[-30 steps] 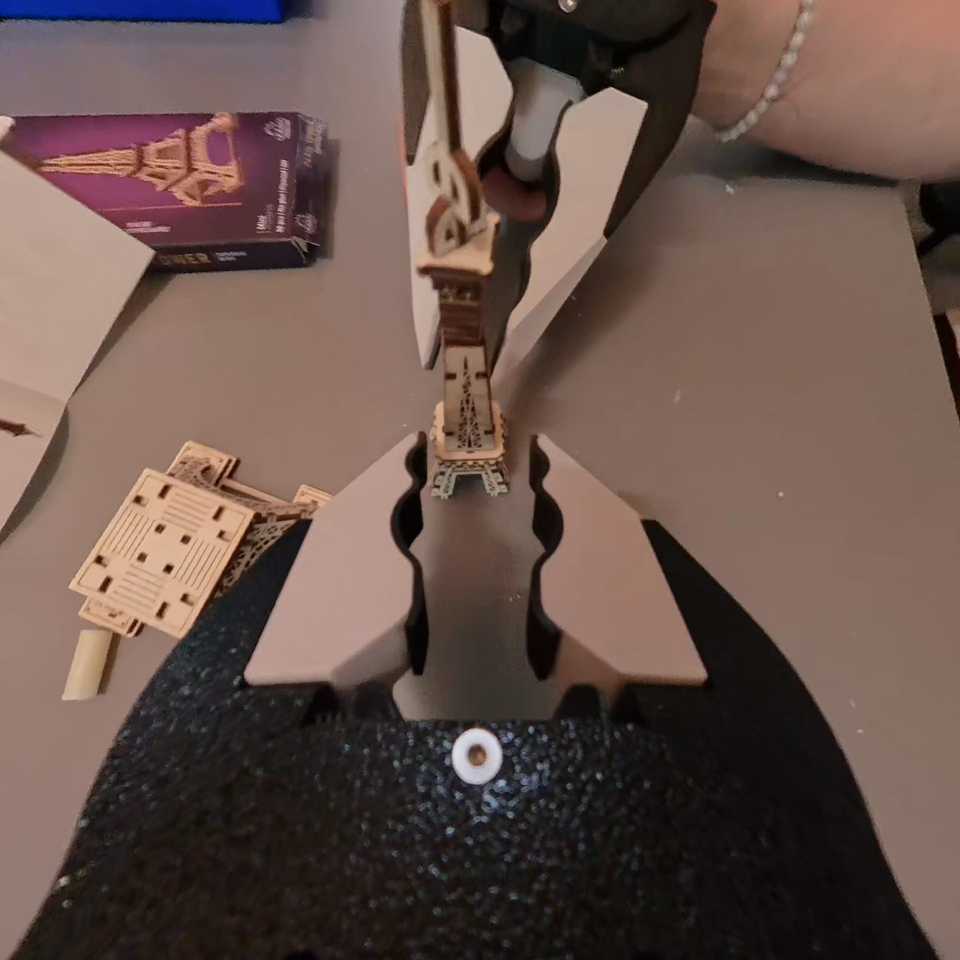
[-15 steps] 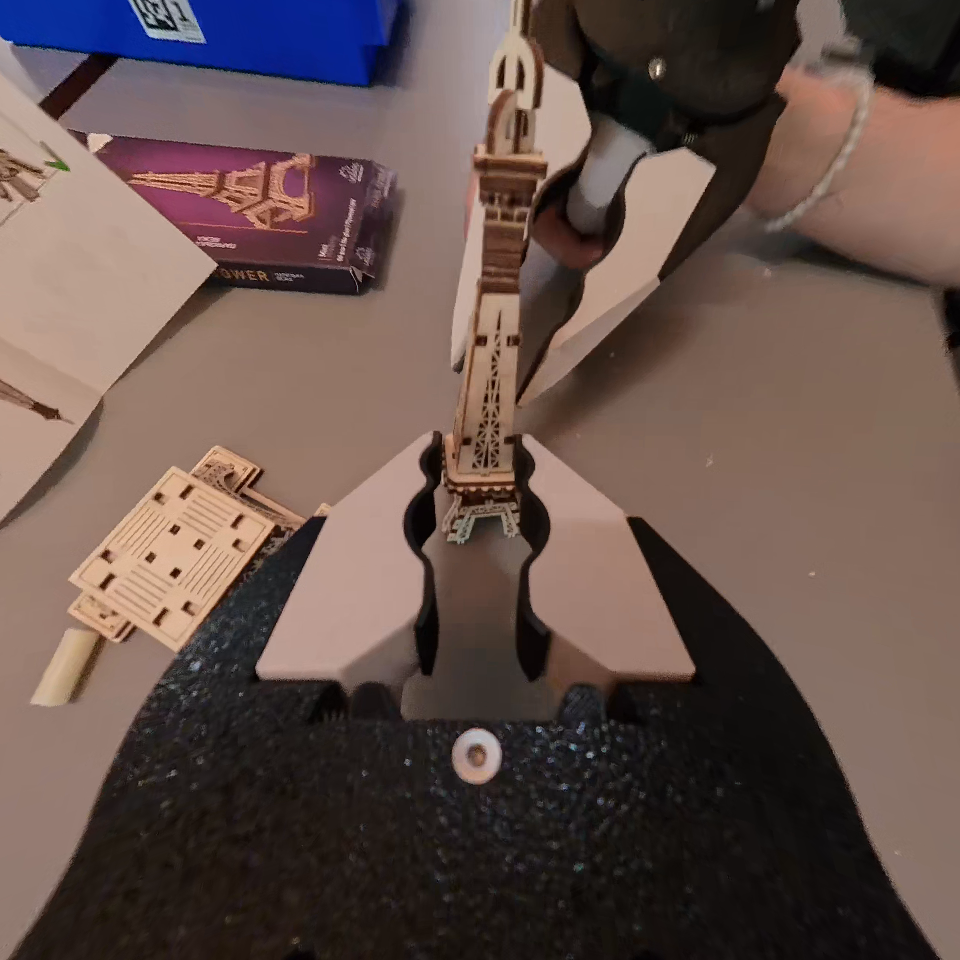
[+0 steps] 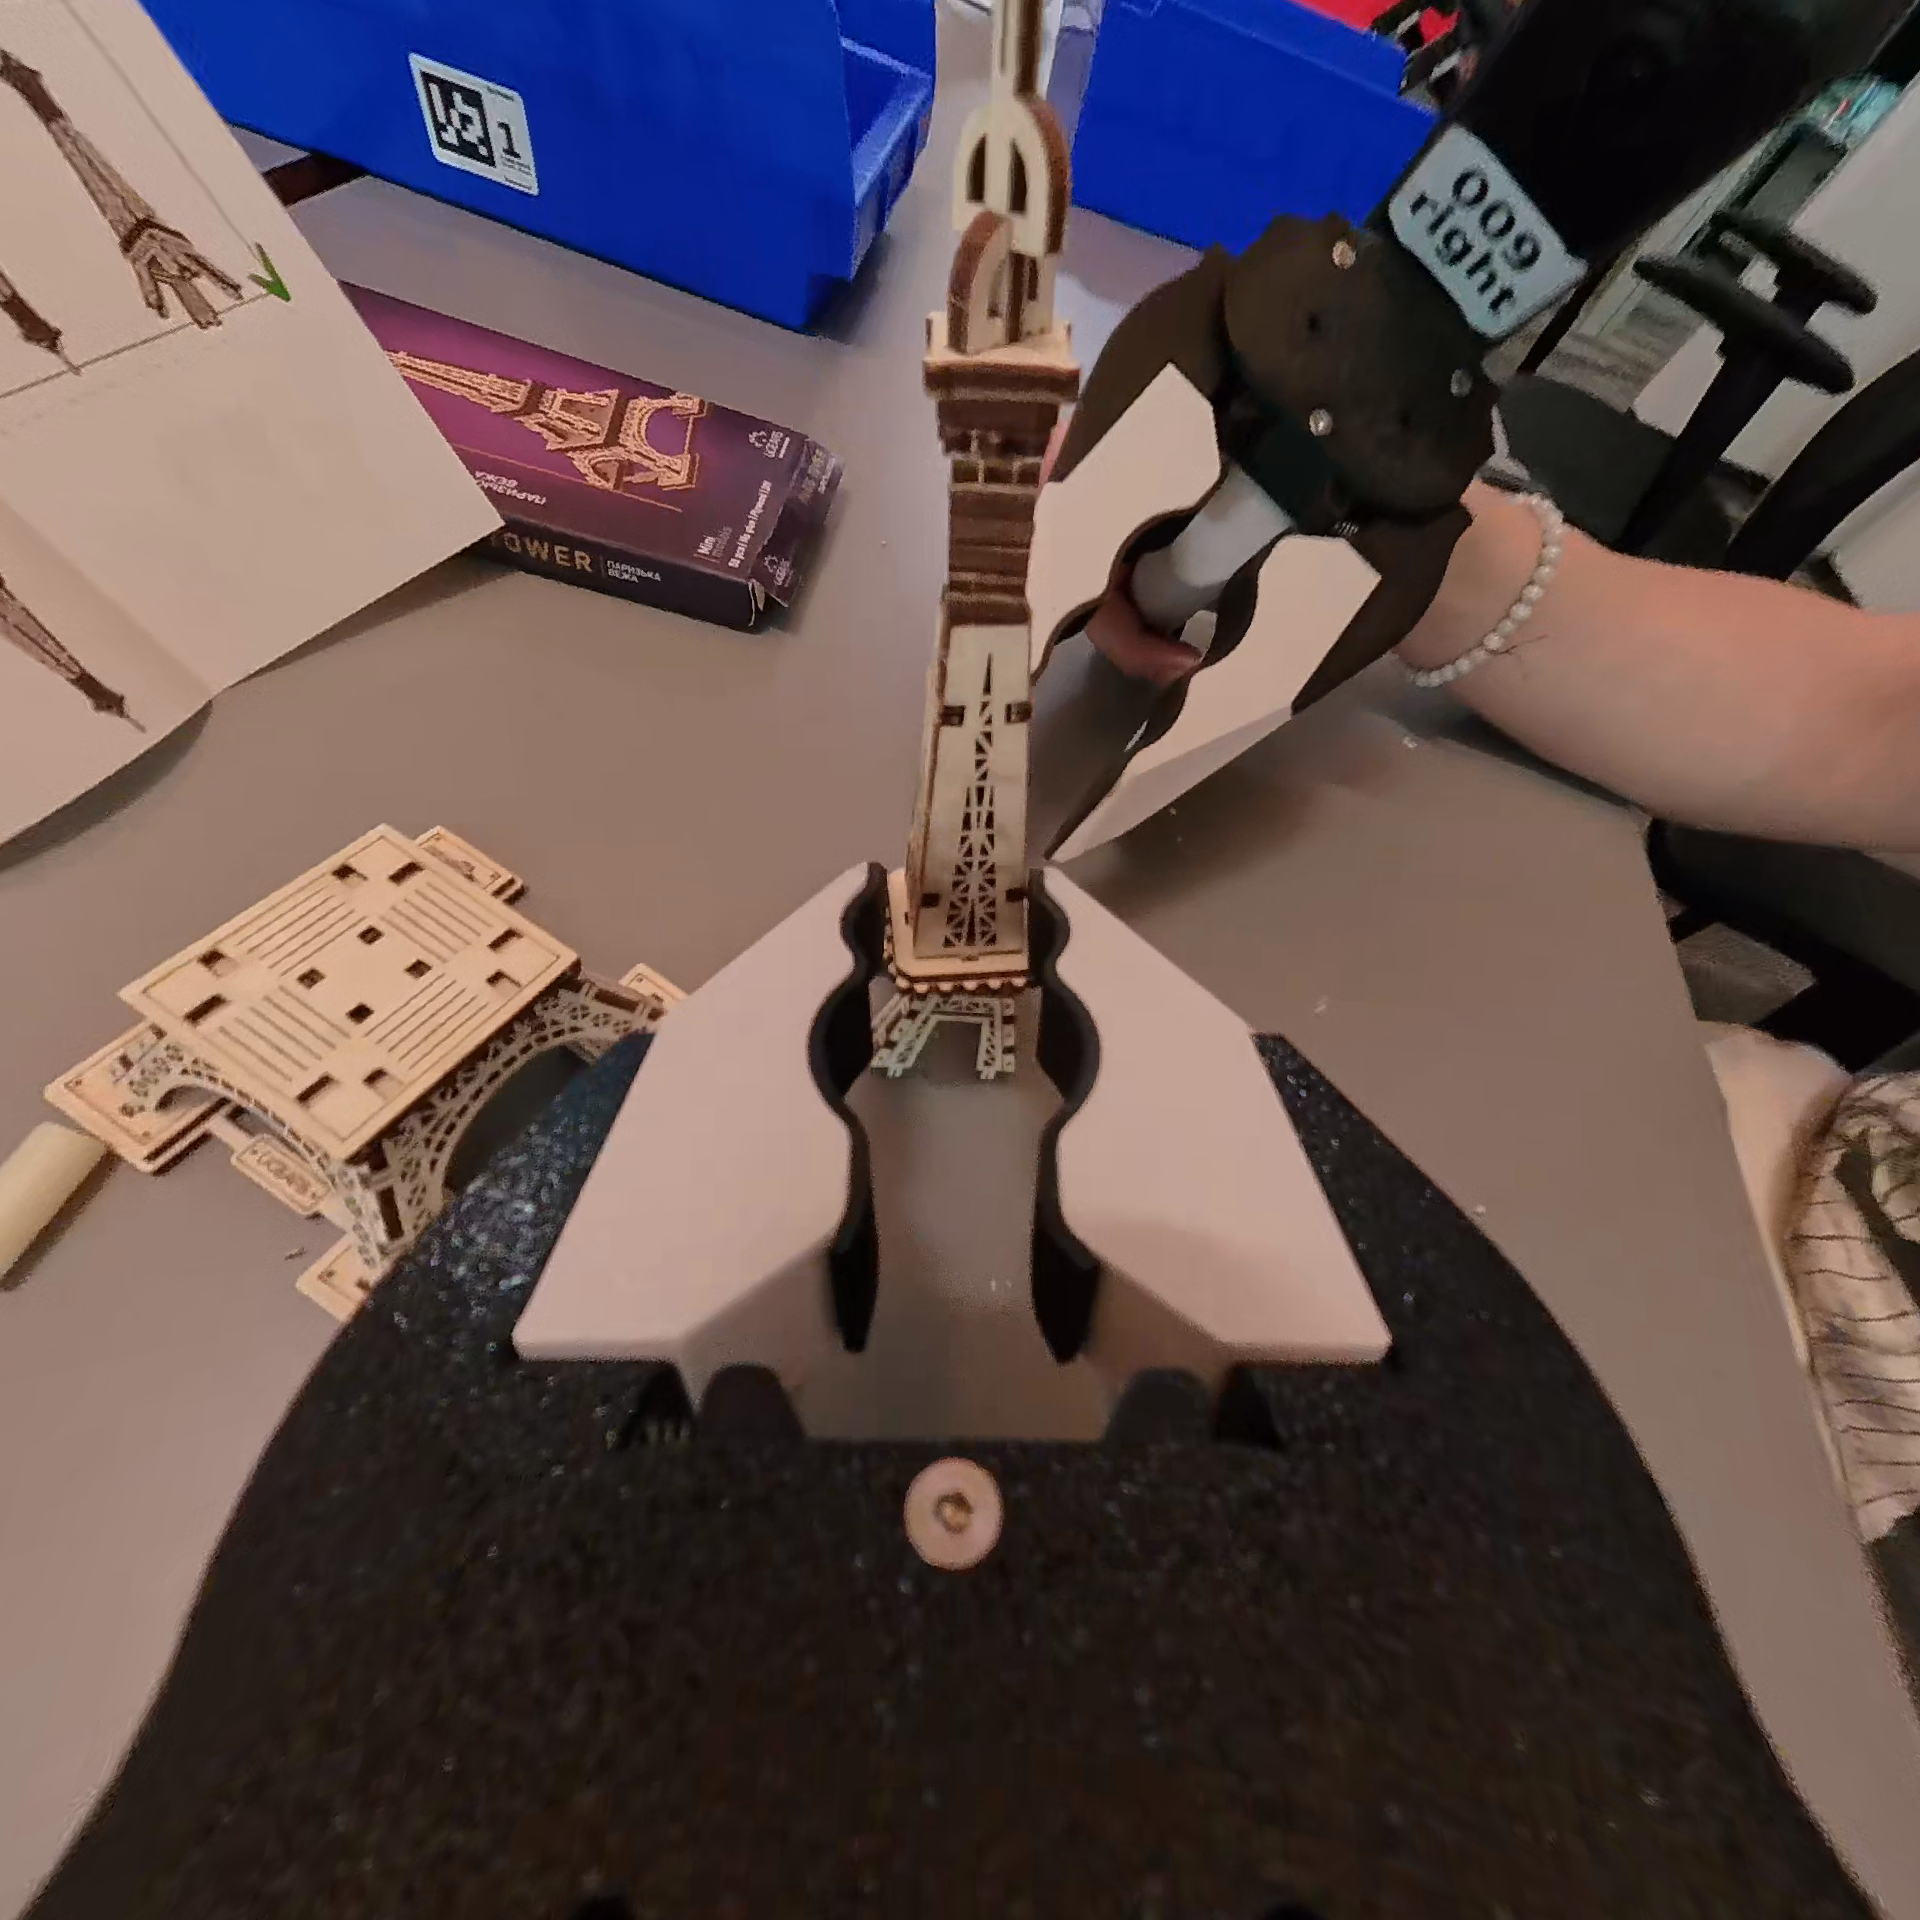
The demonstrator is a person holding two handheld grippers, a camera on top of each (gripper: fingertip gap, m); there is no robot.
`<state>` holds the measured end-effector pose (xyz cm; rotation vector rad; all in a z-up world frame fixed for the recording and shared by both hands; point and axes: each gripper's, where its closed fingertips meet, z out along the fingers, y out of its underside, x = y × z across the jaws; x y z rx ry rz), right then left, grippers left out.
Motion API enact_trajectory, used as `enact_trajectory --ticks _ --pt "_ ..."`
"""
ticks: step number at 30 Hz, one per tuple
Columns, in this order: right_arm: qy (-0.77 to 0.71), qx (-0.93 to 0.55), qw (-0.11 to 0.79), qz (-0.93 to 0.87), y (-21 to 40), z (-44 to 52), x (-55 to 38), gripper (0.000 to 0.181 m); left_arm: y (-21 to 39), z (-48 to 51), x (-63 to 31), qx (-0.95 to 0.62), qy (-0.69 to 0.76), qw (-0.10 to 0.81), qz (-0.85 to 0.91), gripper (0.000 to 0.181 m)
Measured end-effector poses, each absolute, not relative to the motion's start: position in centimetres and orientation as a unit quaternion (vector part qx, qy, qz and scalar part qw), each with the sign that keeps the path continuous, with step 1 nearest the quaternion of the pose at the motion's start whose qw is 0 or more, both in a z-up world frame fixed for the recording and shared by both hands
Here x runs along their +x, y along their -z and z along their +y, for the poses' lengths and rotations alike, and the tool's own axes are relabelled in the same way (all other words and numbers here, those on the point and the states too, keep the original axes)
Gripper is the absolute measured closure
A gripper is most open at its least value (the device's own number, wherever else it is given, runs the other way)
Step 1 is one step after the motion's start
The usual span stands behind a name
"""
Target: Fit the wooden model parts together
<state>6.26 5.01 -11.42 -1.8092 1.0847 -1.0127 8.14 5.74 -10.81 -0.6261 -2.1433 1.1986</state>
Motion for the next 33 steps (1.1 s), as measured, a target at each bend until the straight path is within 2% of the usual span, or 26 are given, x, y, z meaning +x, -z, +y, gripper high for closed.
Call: enact_trajectory --ticks 4,7,11,12,16,18,21,23,25,29,31,33 --pt "0.397 -0.727 0.364 0.425 12.2 5.1 6.1 0.154 10.5 7.7 8.5 -0.171 -0.409 0.372 -0.816 0.157" --pt "0.405 -0.737 0.358 0.407 12.1 5.9 6.2 0.144 9.7 9.7 8.3 -0.099 -0.369 0.464 -0.799 0.157" --pt "0.426 -0.695 0.443 0.374 8.3 8.9 7.1 0.127 8.8 11.9 7.7 -0.050 -0.326 0.562 -0.758 0.157" --pt "0.454 -0.693 0.436 0.352 7.4 9.3 7.2 0.127 8.7 12.6 7.2 -0.059 -0.313 0.578 -0.751 0.157" --pt "0.617 -0.722 0.257 0.178 5.3 10.8 6.6 0.114 8.5 14.2 5.5 -0.079 -0.256 0.622 -0.736 0.157" --pt "0.654 -0.726 0.169 0.126 4.8 10.9 6.5 0.106 7.6 14.8 4.8 -0.092 -0.222 0.656 -0.716 0.158" --pt "0.683 -0.730 -0.007 -0.007 5.6 11.1 6.4 0.103 6.3 15.9 4.2 -0.123 -0.160 0.704 -0.681 0.158" --pt "0.699 -0.709 -0.078 -0.057 5.5 10.9 6.6 0.099 6.0 16.2 3.7 -0.135 -0.119 0.715 -0.676 0.158" --pt "0.698 -0.703 -0.104 -0.087 6.0 11.1 6.7 0.090 5.8 16.2 2.9 -0.143 -0.084 0.716 -0.678 0.158" --pt "0.719 -0.672 -0.127 -0.123 5.9 11.3 6.8 0.093 4.9 15.6 1.2 -0.166 -0.043 0.718 -0.675 0.158" --pt "0.731 -0.658 -0.130 -0.127 5.6 11.1 6.8 0.102 4.8 15.3 0.3 -0.178 -0.031 0.714 -0.676 0.158" --pt "0.742 -0.644 -0.135 -0.130 4.9 11.0 6.4 0.123 4.8 14.8 -0.4 -0.183 -0.021 0.709 -0.681 0.157"
